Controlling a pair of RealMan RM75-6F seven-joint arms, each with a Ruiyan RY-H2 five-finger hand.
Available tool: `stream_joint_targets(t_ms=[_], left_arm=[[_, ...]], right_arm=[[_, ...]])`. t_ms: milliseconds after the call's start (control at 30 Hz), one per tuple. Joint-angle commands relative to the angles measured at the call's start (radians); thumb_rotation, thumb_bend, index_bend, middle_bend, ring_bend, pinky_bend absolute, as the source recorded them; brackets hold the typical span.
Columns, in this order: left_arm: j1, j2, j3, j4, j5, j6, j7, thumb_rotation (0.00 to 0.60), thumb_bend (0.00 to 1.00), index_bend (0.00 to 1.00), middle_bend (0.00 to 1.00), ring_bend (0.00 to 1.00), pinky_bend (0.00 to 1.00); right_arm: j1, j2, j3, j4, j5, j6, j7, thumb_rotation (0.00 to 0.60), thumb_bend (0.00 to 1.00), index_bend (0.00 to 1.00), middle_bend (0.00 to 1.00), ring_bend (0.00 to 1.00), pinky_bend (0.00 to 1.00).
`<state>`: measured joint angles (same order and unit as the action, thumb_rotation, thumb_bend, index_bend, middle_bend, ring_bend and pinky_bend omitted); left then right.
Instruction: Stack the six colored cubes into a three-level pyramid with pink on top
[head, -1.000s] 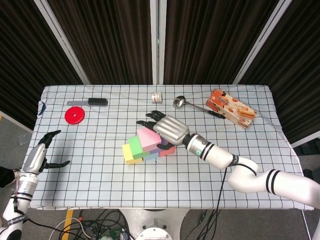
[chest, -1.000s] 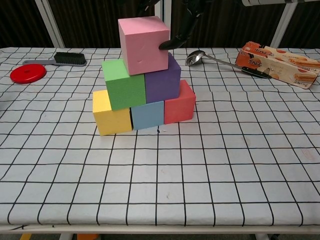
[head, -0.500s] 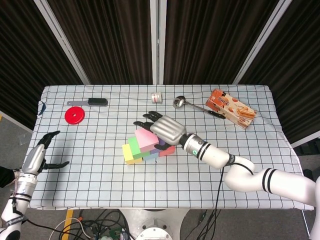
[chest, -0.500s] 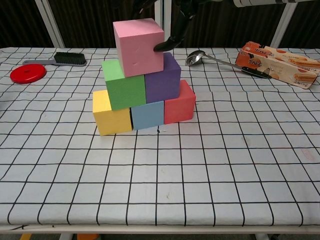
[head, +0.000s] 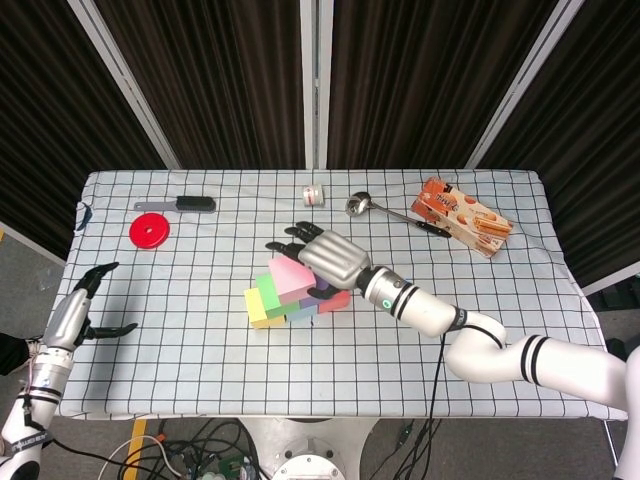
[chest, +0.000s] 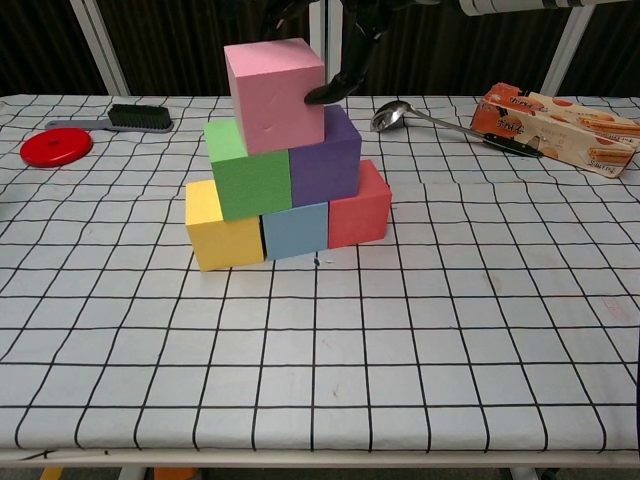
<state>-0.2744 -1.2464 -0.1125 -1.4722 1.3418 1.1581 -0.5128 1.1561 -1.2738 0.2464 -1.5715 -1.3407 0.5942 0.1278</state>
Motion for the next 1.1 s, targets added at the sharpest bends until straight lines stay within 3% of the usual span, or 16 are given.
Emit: stream_joint_targets(t_ms=[33, 267, 533, 1100], left_arm=[[0.000, 0.000, 0.001, 0.001, 0.000, 0.000, -0.002, 0.600, 0.02, 0.10, 0.08, 0.00, 0.09], [0.001, -0.003, 0.002, 0.005, 0.001, -0.002, -0.006, 0.600, 0.02, 0.10, 0.08, 0.00, 0.09], [0.000, -0.001, 0.000, 0.005, 0.001, -0.002, -0.011, 0.600, 0.02, 0.10, 0.08, 0.00, 0.09], [-0.015, -0.020, -0.019, 0.010, -0.013, -0.006, 0.009, 0.600, 0.02, 0.10, 0.08, 0.00, 0.09]], right_arm=[[0.003, -0.002, -0.003, 0.002, 0.003, -0.004, -0.002, 0.600, 0.34, 0.00, 0.38, 0.00, 0.00], [0.008, -0.006, -0.009, 0.005, 0.009, -0.009, -0.012, 0.600, 0.31, 0.00, 0.36, 0.00, 0.00], [0.011, 0.000, -0.014, 0.002, 0.021, -0.015, -0.026, 0.600, 0.16, 0.00, 0.20, 0.00, 0.00], [-0.002, 0.021, -0.014, -0.035, 0.049, 0.009, -0.049, 0.600, 0.10, 0.00, 0.06, 0.00, 0.00]])
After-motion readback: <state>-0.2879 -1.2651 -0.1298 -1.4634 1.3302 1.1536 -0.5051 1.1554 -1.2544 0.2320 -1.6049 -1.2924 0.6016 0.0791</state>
